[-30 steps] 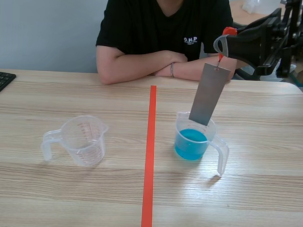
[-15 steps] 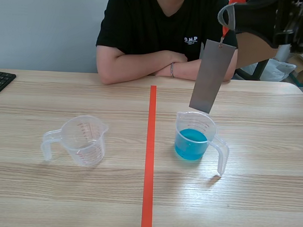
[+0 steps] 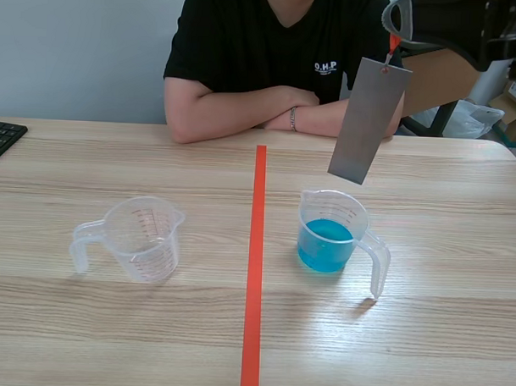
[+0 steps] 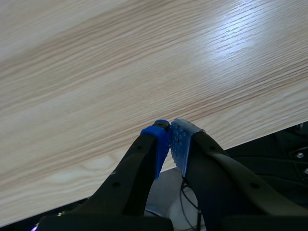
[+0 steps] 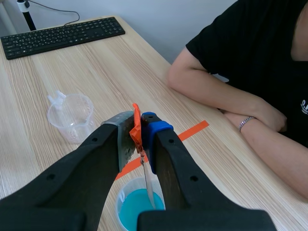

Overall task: Do the redox reaction experiment.
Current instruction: 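Raise the plate and point at it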

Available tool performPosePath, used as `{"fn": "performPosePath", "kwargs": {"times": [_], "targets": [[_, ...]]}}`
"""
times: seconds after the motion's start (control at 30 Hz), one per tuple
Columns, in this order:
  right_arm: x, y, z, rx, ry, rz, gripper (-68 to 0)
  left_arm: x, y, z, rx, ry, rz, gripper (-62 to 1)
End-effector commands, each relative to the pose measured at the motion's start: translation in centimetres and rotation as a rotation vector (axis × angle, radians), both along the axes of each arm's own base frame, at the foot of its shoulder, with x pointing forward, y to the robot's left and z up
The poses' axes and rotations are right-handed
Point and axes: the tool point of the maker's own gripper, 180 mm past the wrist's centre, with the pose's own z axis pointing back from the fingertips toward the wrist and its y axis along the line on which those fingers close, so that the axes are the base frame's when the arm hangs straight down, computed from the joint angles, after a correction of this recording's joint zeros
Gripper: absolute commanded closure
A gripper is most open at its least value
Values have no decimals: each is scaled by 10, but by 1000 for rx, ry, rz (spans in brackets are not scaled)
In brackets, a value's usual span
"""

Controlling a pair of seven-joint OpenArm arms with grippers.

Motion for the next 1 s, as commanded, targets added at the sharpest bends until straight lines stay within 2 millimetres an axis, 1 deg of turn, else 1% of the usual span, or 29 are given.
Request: {"fn": "performPosePath", "kwargs": {"times": [0.0, 0.1, 0.23, 0.33, 0.43, 0.53, 0.63, 0.73, 0.87, 0.97], "targets": [[1, -2, 14, 14, -33, -1, -15, 11, -6, 10, -12, -48, -52, -47], [0, -2, 14, 16, -33, 0, -15, 24, -14, 23, -25, -101, -162, -47], [0, -2, 14, 19, -32, 1, -15, 47, -27, 39, -43, -158, -300, -47], [0, -2, 14, 22, -32, 2, -15, 67, -35, 52, -73, -190, -368, -47], [0, -2, 14, 22, -32, 2, -15, 87, -48, 72, -106, -252, -462, -47], [0, -2, 15, 23, -32, 2, -15, 108, -58, 98, -123, -344, -532, -47], [0, -2, 14, 22, -32, 2, -15, 124, -70, 119, -142, -405, -580, -47], [0, -2, 14, 22, -32, 2, -15, 134, -84, 125, -139, -423, -618, -47], [0, -1, 15, 24, -32, 2, -15, 144, -109, 114, -121, -396, -671, -47], [0, -1, 15, 24, -32, 2, -15, 155, -129, 113, -136, -413, -685, -47]]}}
